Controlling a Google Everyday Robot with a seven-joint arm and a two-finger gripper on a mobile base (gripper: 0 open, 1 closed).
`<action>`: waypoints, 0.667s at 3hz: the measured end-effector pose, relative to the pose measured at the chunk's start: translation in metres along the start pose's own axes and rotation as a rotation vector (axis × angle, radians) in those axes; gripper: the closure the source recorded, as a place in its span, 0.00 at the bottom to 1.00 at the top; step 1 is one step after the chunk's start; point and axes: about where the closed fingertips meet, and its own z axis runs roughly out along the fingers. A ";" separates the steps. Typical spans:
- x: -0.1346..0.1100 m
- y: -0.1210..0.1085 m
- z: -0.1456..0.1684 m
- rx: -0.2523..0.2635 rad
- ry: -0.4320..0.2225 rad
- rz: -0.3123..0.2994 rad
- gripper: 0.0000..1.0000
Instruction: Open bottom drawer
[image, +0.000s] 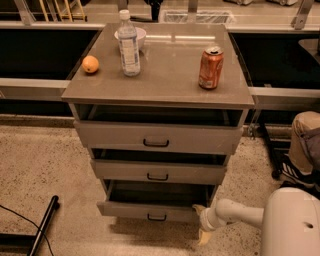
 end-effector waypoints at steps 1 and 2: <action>-0.006 0.017 -0.002 -0.023 0.030 -0.023 0.19; -0.006 0.031 -0.001 -0.053 0.054 -0.032 0.19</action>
Offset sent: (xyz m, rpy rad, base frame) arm -0.0335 0.0034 0.0017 -0.0780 0.0337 0.0460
